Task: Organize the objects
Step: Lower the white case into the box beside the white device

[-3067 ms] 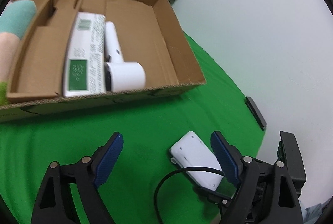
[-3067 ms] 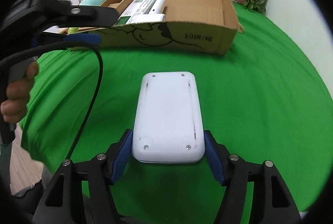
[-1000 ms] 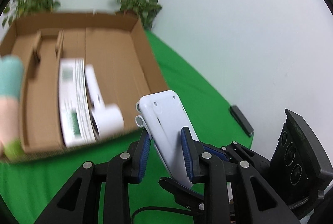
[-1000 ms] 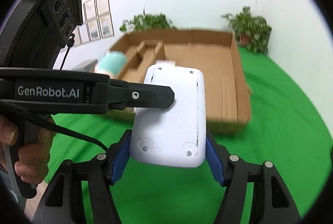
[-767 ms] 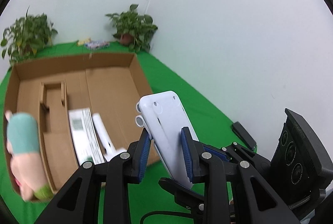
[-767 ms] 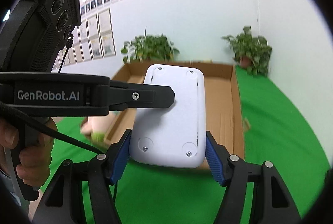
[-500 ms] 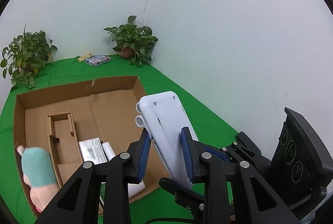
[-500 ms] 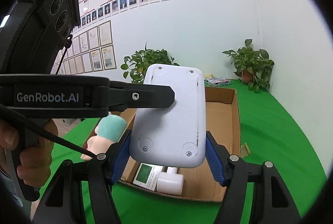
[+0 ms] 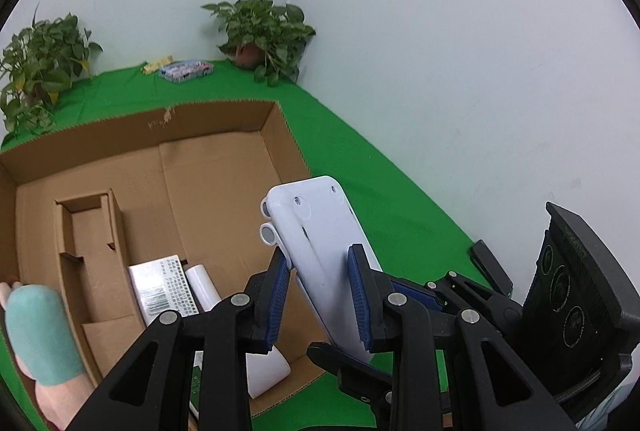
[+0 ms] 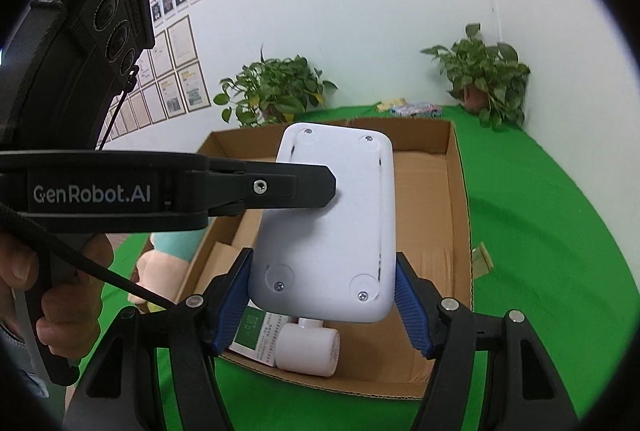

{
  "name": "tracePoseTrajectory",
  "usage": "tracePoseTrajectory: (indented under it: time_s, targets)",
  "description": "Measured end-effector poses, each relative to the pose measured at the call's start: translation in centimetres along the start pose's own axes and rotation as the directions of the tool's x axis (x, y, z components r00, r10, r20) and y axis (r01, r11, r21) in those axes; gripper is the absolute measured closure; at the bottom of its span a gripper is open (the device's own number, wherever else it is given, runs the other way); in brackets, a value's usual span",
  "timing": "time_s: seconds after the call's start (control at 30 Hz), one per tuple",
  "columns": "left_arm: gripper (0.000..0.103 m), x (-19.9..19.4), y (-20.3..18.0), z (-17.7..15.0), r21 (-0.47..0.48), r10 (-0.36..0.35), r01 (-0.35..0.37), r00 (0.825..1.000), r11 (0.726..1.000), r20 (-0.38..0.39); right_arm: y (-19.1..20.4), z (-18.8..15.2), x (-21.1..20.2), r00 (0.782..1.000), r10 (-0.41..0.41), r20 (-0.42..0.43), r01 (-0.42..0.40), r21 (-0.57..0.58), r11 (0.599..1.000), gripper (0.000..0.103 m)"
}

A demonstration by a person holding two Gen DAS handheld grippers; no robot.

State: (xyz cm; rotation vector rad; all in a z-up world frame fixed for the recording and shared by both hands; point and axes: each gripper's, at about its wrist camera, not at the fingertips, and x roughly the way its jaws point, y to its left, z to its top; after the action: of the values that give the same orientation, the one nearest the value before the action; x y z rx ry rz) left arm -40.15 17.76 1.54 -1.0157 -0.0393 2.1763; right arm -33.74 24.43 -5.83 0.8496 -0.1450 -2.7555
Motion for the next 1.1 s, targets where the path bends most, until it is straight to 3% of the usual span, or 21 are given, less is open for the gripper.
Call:
tracePoseTrajectory:
  time_s: [0.23,0.53,0.7,0.93,1.1]
  targets:
    - [0.076,6.3,2.4,-1.9,-0.051,-0.007,0.002,0.995,0.999,-0.104,-2.6,-2.1,3.7,0.992,0.023,-0.120,-0.016,0.061,0.998,0.037]
    - [0.076,13.0,5.6,-4.9,-0.154,-0.044,0.007,0.970,0.988,-0.241,-4.6,-4.7,7.3,0.962,0.038,-0.271,-0.009,0.108,0.994,0.037]
    - [0.076,14.5,6.4,-5.7,-0.186,-0.058,0.008,0.961,0.983,-0.269,-4.5,-5.3,8.0,0.951,0.011,-0.308,0.013,0.076,0.997,0.037]
    - [0.076,15.6,7.6,-7.3,-0.221,-0.051,-0.022,0.946,0.975,-0.320,-4.7,-6.6,9.4,0.929,0.042,-0.368,-0.003,0.107,0.994,0.037]
    - [0.076,15.4,7.5,-7.7,-0.219,-0.042,-0.029,0.949,0.975,-0.312,-4.6,-6.9,9.4,0.927,0.035,-0.373,0.001,0.097,0.995,0.037]
